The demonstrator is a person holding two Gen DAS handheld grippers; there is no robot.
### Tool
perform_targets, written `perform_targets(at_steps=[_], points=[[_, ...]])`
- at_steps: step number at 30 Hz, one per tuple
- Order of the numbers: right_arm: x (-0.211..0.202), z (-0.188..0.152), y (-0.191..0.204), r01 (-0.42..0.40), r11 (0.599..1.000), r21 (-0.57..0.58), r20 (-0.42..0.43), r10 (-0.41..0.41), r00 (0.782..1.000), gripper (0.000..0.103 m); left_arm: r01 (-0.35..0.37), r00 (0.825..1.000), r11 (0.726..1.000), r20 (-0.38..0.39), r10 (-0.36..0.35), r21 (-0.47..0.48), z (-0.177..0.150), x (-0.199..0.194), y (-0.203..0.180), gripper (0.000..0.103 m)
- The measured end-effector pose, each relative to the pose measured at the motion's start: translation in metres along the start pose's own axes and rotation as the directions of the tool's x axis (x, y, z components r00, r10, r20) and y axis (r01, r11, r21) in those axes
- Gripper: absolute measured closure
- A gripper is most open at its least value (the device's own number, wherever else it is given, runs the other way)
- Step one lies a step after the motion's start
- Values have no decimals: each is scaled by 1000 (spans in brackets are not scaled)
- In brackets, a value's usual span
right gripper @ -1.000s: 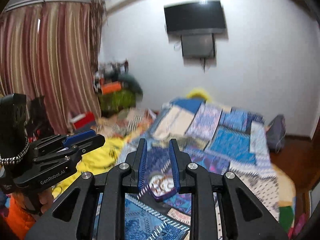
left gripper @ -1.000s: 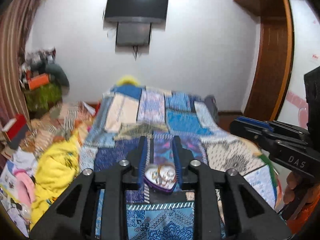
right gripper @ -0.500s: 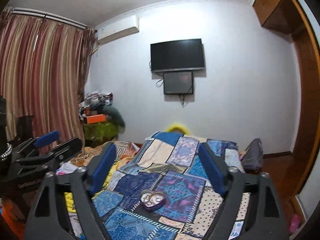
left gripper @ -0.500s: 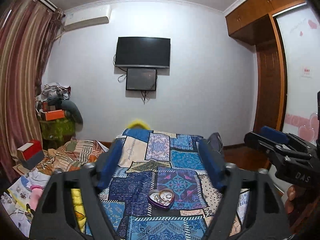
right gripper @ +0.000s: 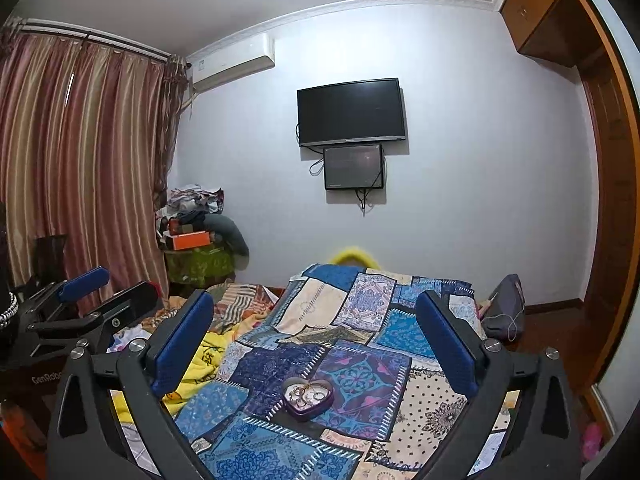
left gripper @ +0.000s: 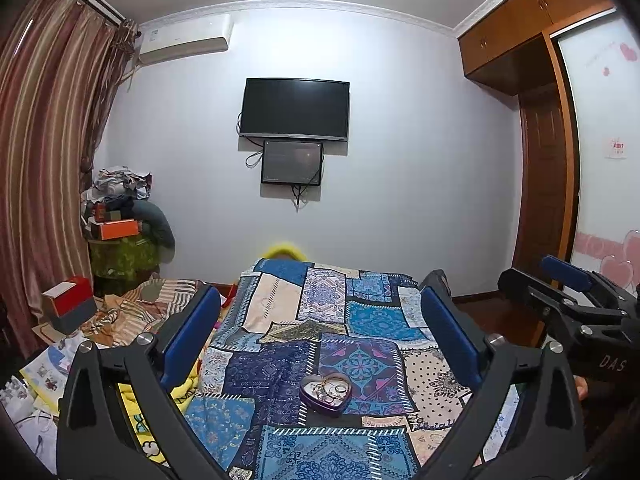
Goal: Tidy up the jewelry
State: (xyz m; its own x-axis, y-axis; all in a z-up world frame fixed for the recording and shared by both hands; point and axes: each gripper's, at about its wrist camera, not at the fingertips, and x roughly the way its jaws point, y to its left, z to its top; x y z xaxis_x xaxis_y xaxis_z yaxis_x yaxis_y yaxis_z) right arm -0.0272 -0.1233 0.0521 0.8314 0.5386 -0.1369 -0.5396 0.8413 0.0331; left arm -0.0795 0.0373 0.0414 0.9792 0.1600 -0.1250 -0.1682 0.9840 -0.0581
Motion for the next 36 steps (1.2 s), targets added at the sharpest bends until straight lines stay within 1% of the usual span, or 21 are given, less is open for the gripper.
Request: perform_targets(at_steps=[15, 23, 36], points=[[-2, -7, -8, 8, 1000, 12, -31, -7, 1000, 3, 9, 1000, 1000, -14, -9, -4, -2, 3, -2, 1], [-2, -5, -11, 11, 1000, 16, -46, -10, 999, 3, -13, 1000, 1000, -15, 14, 21, -4, 5, -6, 1], [0, -6, -13, 7, 1000, 23, -58, -5, 998, 3, -9, 999, 1000, -36, 10, 25, -6, 10, -10, 1]])
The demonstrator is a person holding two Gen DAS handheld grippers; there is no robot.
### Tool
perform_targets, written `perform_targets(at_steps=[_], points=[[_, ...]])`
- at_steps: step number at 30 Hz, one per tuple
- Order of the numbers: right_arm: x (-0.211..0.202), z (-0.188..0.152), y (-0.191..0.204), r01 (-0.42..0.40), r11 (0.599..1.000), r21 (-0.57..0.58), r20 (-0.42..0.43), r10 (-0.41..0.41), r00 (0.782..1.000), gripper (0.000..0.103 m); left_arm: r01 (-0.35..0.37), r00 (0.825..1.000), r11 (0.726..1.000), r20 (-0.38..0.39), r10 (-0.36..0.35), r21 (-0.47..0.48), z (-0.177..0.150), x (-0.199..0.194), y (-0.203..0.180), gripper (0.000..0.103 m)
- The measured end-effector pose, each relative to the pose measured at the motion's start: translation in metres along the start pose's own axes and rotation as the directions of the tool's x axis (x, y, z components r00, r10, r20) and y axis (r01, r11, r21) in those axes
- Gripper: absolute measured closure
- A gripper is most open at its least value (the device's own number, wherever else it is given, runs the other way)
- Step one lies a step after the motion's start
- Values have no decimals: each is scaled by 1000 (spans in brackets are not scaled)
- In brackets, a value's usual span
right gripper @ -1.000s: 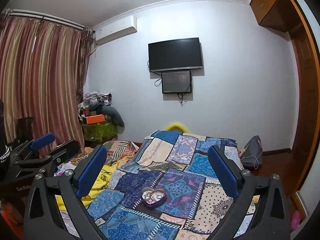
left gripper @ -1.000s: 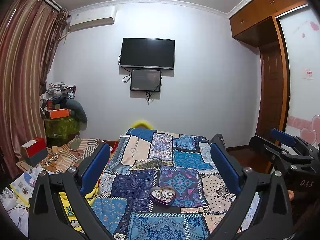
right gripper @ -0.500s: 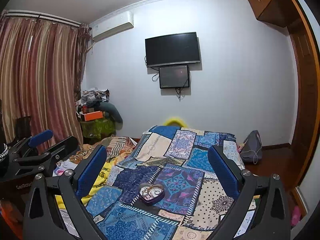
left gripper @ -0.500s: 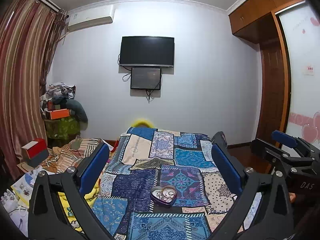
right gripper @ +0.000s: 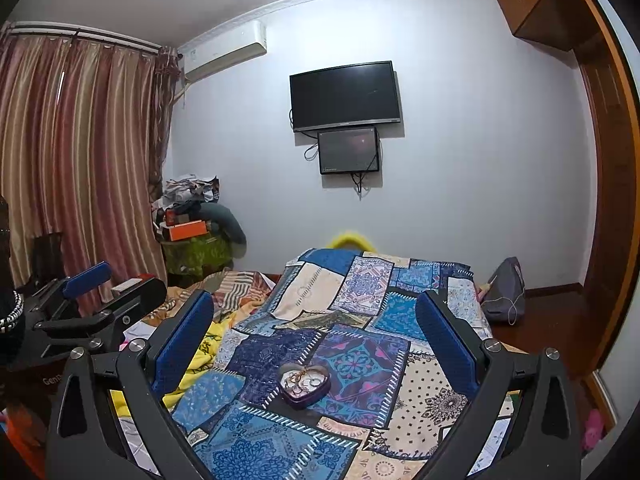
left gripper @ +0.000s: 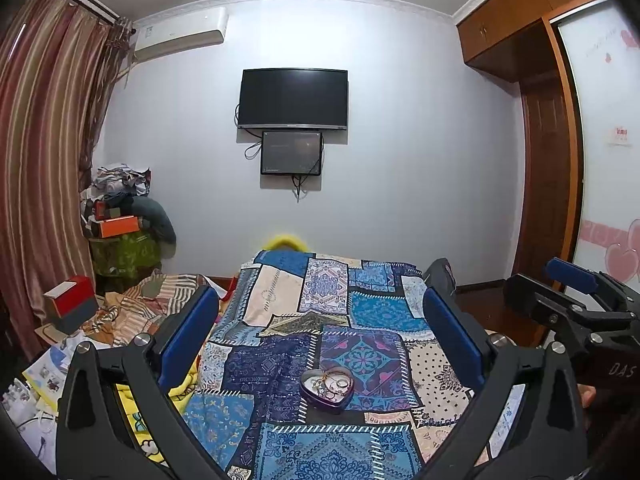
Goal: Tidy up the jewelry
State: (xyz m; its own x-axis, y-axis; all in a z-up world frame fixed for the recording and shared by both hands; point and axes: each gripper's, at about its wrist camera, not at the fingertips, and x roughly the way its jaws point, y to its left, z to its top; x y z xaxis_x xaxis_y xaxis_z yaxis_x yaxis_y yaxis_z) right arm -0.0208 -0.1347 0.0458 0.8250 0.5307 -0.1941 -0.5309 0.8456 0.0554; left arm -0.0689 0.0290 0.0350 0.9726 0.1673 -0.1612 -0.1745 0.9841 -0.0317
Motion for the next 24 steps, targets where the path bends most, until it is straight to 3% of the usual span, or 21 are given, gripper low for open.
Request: perform_targets(at_steps=[24], points=[[4, -2, 0, -4, 1000, 2, -21, 4, 1000, 3, 41, 999, 999, -13, -42, -34, -1, 5, 5, 1]])
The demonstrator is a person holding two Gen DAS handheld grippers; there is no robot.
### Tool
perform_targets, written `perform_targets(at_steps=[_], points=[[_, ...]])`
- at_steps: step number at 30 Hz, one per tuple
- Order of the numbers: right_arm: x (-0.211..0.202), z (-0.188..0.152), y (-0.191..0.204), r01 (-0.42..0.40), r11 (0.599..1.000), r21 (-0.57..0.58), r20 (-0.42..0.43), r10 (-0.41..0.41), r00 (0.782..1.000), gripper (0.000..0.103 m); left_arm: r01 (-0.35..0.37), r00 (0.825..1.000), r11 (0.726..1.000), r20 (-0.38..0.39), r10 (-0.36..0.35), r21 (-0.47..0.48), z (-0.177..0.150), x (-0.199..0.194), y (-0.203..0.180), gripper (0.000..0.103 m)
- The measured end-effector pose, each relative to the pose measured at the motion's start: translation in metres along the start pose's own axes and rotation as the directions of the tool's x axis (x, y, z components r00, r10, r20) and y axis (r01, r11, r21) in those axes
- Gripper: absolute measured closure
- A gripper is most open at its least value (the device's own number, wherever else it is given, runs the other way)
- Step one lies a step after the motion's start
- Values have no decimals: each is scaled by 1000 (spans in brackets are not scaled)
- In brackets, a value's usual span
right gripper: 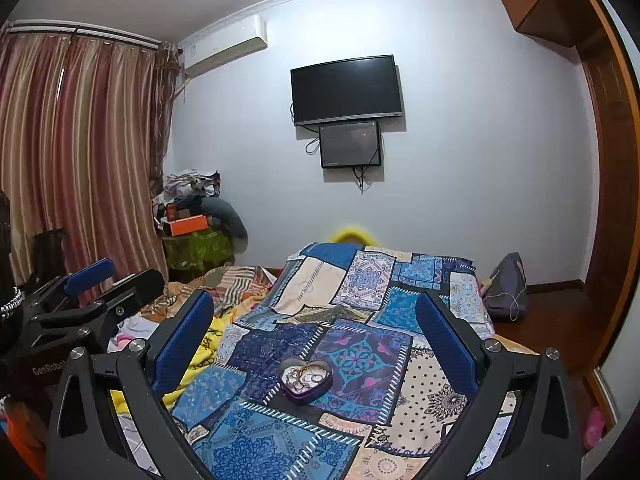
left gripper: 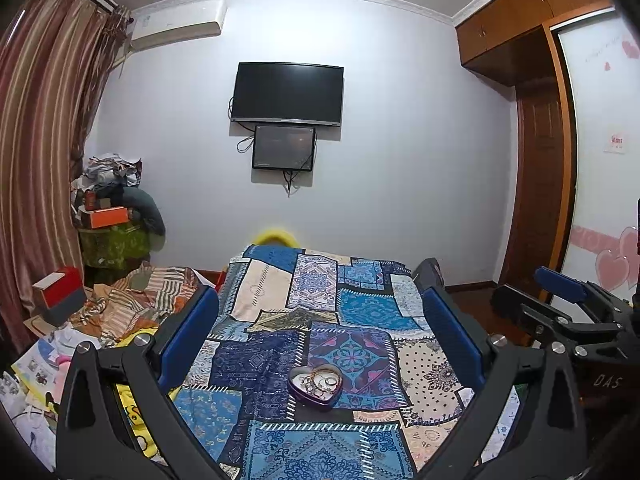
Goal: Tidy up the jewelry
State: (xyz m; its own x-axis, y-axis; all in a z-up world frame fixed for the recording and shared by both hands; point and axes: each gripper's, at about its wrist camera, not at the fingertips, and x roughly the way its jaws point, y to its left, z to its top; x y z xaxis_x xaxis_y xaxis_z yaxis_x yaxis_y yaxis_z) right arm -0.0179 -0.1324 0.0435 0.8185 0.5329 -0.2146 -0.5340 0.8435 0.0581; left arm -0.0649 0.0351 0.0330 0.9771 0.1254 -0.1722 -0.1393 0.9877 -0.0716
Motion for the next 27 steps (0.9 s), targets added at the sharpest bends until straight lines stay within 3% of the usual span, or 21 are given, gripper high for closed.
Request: perform_targets(at_steps=[27], points=[[4, 0, -3, 6, 1000, 7, -10, -6, 1000, 3, 12, 1000, 1000, -15, -12, -11, -1, 3, 6, 1]])
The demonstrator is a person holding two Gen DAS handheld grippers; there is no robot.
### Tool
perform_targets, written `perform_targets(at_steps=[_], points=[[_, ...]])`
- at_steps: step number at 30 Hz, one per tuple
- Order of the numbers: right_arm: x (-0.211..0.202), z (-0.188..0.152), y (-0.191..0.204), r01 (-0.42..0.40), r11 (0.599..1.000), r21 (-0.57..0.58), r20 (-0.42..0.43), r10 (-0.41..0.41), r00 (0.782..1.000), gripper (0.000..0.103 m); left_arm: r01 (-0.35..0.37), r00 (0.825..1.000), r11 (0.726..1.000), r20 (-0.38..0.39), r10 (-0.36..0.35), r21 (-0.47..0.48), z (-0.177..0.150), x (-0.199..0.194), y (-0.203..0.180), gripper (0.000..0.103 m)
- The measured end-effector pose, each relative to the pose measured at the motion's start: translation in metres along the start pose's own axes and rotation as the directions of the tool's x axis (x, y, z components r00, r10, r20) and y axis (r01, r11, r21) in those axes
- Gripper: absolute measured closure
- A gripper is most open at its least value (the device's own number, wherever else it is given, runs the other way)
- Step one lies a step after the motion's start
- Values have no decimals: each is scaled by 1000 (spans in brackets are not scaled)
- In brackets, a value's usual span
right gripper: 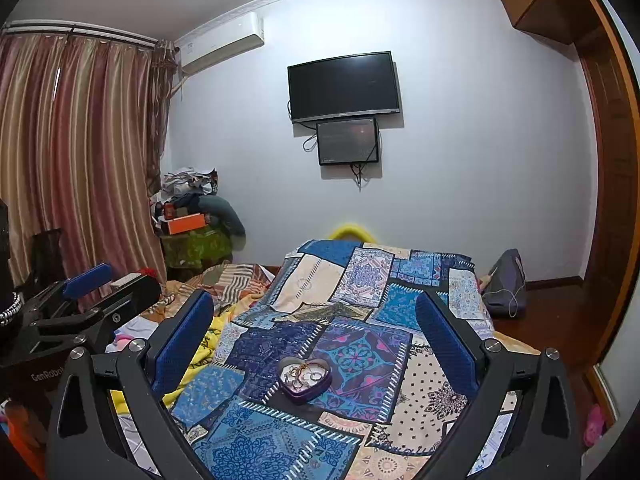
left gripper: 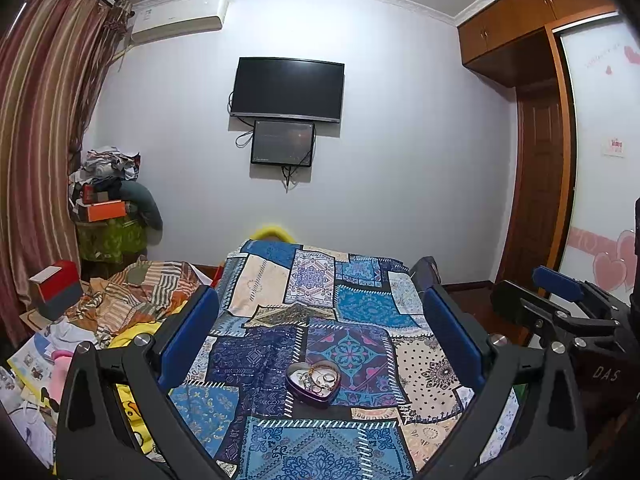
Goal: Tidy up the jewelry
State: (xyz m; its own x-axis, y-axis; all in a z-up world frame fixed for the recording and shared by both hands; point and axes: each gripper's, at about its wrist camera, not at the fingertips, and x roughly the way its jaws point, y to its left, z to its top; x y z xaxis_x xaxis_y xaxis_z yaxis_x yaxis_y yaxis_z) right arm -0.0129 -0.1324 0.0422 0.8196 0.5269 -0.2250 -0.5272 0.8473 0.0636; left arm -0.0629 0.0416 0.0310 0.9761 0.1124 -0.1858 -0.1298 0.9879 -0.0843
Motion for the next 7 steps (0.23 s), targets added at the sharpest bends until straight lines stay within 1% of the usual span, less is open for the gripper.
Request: perform_targets(at_steps=[7], points=[[4, -2, 1, 2, 1000, 1, -8, -2, 1000, 3, 4, 1000, 1000, -6, -4, 6, -2, 3, -1, 1]])
